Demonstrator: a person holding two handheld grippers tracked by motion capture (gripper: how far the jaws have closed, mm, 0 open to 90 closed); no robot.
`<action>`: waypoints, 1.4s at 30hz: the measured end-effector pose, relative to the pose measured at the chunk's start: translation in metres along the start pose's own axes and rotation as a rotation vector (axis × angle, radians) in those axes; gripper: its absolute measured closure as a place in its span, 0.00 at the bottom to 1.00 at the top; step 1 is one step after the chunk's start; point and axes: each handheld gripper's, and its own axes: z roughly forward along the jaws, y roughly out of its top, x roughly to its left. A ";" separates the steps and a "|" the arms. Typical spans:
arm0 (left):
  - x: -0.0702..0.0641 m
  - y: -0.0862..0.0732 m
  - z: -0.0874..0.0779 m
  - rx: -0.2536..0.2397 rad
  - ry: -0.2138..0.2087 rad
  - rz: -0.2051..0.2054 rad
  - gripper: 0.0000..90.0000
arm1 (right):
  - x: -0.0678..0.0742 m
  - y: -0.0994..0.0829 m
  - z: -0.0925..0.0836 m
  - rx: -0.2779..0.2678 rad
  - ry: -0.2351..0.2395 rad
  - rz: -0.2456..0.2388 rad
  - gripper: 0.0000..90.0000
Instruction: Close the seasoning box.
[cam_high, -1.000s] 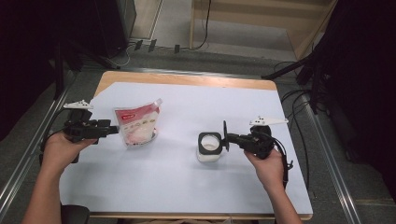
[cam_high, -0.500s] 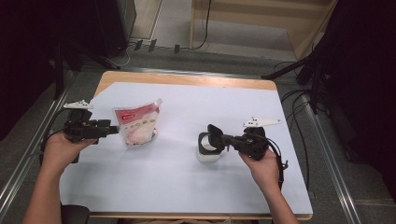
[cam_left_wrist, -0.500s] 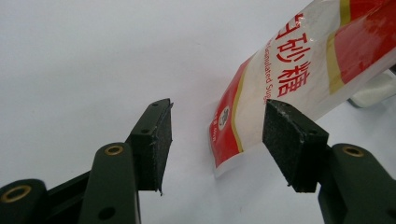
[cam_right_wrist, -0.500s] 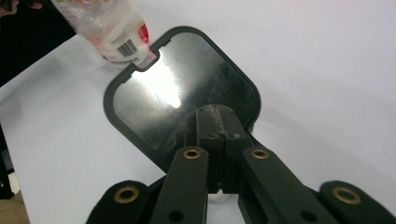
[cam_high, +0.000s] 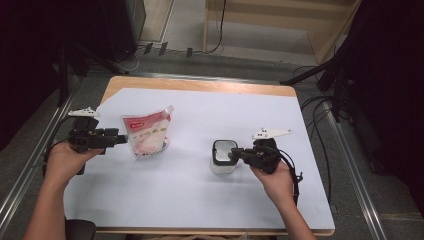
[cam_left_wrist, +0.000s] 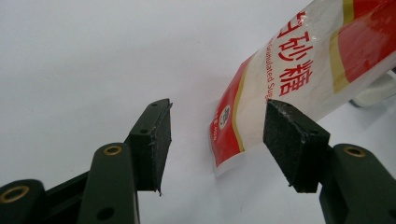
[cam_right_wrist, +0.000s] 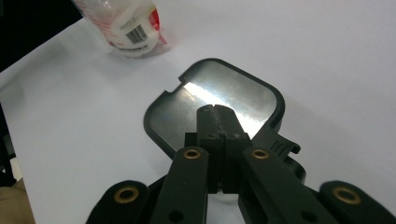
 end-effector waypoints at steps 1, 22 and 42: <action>0.000 0.000 0.000 0.000 -0.002 0.001 0.47 | 0.000 0.000 0.000 0.001 0.002 -0.003 1.00; -0.001 0.000 0.000 -0.008 0.002 0.009 0.47 | -0.013 -0.002 -0.011 -0.064 0.001 0.016 0.67; -0.001 -0.002 0.002 -0.012 0.004 0.018 0.46 | -0.040 -0.022 -0.035 -0.110 -0.045 0.001 0.46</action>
